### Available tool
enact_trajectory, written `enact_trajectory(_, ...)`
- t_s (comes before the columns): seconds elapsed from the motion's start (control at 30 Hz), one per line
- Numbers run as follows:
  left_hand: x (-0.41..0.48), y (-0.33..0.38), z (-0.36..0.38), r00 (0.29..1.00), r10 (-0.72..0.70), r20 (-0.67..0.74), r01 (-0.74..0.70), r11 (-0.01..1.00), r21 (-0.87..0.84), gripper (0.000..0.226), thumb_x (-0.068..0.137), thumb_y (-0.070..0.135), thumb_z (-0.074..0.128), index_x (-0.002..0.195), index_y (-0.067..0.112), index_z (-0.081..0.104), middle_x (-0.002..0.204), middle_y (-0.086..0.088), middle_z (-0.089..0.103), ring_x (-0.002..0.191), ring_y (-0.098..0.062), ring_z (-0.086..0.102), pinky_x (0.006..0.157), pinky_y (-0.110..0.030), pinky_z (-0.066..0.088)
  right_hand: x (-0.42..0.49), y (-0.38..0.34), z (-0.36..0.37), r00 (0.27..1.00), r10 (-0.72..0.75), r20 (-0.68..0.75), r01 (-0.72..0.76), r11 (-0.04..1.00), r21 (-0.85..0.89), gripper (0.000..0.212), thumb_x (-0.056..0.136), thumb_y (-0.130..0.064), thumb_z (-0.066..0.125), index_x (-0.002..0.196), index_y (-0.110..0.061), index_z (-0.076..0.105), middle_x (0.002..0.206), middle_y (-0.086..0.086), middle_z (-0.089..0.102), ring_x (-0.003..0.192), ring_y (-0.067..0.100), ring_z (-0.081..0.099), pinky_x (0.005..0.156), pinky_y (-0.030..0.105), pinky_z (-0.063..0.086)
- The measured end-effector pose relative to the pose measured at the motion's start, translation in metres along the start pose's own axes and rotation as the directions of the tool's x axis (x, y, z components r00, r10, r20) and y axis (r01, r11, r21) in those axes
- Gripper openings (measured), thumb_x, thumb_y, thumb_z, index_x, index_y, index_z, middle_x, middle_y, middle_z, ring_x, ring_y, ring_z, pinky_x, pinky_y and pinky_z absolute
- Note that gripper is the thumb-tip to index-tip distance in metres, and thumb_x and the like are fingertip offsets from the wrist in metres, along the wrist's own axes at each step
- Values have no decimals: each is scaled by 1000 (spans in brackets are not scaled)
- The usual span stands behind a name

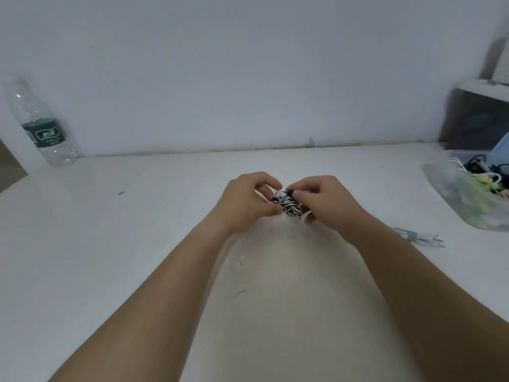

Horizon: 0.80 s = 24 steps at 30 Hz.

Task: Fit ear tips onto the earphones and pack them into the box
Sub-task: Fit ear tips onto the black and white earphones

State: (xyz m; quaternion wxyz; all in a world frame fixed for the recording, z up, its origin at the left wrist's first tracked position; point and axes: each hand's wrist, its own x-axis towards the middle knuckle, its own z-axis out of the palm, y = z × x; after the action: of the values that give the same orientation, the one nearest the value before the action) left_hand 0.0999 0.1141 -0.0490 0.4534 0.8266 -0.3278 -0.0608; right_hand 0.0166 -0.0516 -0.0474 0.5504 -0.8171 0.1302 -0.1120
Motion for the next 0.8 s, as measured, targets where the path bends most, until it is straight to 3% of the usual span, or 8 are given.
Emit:
enact_trajectory(0.2,4,35,-5,994,8,-109,-31,978,-206,28,76,20,86,100,23,72,80,9,70,65,-8,65,73,-27,51,-4,-27,-23,999,39,-15,-33,964,265,19,97,-7,55,102,-7,74,89,8,74,72,18,66,59,24,54)
enact_trajectory(0.33,14,77,5,999,30,-46,-45,925,-376,28,79,15,84,103,13,70,83,-1,70,74,-14,68,75,-28,58,-16,-37,-62,1000,19,-19,-10,912,411,17,97,-3,55,98,-2,72,83,11,70,64,18,63,58,26,55)
enact_trajectory(0.43,26,110,30,998,11,64,24,859,-511,29,81,13,81,107,11,68,87,-4,70,75,-14,68,71,-23,55,-30,-36,-104,997,17,-77,21,883,468,15,98,-1,54,99,2,69,81,12,68,60,20,60,57,26,56)
enact_trajectory(0.63,59,166,121,987,-2,163,107,764,-637,26,82,12,81,105,13,68,85,1,74,72,-10,66,69,-23,54,-58,-17,-198,945,46,-324,36,970,241,15,98,-4,57,103,-2,71,82,11,71,62,18,62,56,23,57)
enact_trajectory(0.8,86,206,198,987,53,152,55,778,-626,20,82,-1,78,93,12,67,83,-4,72,71,-10,67,71,-23,54,-74,8,-271,882,27,-470,-8,999,41,15,96,-5,60,105,-4,72,90,14,72,65,15,66,63,26,62)
